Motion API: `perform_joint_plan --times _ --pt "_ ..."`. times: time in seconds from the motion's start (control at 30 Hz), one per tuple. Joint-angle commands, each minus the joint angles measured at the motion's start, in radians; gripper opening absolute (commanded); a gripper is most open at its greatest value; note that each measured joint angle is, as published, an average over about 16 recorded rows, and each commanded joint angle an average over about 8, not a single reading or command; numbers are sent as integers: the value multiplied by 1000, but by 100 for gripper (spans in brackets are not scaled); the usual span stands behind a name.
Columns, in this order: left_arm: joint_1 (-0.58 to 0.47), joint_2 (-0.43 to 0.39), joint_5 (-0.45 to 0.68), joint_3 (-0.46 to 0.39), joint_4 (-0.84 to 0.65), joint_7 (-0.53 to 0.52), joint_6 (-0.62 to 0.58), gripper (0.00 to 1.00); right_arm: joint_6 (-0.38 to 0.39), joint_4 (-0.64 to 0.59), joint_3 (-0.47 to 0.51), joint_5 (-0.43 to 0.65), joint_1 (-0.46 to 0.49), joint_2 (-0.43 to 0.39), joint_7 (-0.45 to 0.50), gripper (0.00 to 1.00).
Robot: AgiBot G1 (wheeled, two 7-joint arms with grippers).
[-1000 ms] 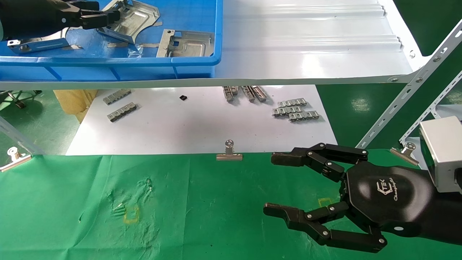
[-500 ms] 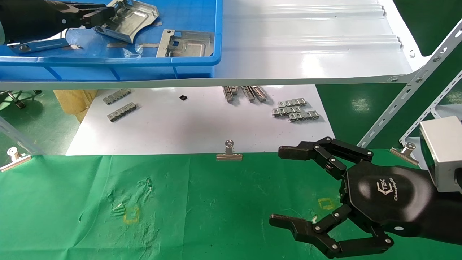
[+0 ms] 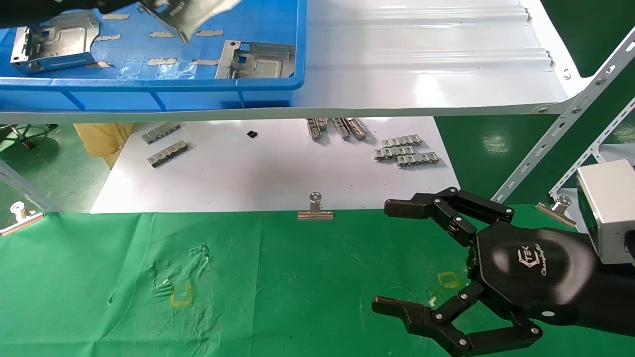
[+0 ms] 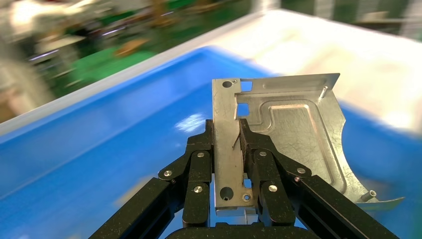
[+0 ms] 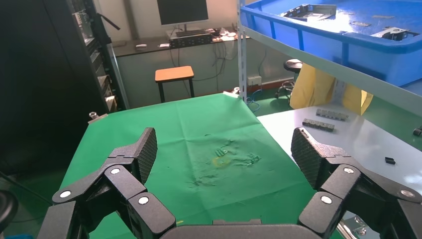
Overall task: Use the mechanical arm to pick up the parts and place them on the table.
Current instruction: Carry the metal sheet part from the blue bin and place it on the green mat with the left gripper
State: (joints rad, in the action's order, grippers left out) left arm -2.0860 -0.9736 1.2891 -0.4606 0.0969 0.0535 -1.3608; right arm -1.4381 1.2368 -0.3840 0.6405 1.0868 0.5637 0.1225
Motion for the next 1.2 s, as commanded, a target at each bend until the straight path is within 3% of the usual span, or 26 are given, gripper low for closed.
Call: perform_joint_plan --times 0.03,0.17,0.33,0.63,0.83,1.2 --pt "1 16 -13 7 10 21 -106 0 0 0 0 0 0 0 0 100" --pt "35 31 -38 8 51 74 -217 0 0 0 0 0 0 0 0 100" --pt "124 65 -108 -17 191 117 -249 0 0 0 0 0 0 0 0 100" --pt "340 246 -327 -158 554 137 -240 0 0 0 0 0 0 0 0 100" --pt "382 300 -246 -277 550 245 -219 0 0 0 0 0 0 0 0 100" --pt "396 243 -110 -410 396 490 -222 0 0 0 0 0 0 0 0 100"
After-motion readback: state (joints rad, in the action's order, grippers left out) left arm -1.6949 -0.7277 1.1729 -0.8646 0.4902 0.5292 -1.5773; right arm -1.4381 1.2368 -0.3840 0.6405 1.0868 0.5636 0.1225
